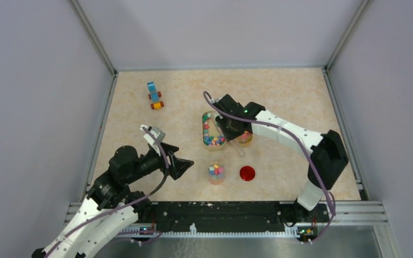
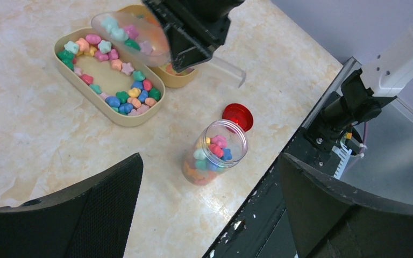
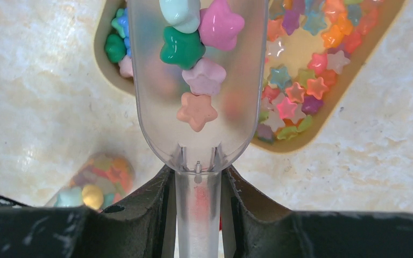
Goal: Pack the candies
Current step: Place the fake candies in the packing bottle.
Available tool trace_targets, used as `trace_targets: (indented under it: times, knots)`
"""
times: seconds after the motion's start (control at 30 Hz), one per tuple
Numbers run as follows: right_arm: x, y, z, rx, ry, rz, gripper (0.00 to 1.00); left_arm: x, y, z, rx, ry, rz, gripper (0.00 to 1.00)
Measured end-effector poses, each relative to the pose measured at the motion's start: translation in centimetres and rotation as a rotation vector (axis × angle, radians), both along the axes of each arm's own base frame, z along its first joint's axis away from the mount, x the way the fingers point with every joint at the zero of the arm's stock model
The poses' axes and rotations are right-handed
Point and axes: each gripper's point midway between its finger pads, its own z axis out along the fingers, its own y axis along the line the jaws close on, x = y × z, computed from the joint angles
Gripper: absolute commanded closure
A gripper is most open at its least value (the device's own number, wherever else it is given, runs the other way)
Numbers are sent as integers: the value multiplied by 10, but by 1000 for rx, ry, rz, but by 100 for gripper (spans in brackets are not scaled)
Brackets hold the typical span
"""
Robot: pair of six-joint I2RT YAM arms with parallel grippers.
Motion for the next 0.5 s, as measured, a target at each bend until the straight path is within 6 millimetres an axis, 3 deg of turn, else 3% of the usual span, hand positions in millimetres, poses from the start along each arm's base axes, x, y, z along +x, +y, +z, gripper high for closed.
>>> trace_targets:
  times: [0.3, 0.5]
  knots:
    - [-29, -24, 46, 64, -122, 130, 100, 5, -7, -12, 23, 62, -6, 1]
    - [-54, -35, 59, 75, -170, 276, 100, 11, -17, -10, -1, 87, -18, 1]
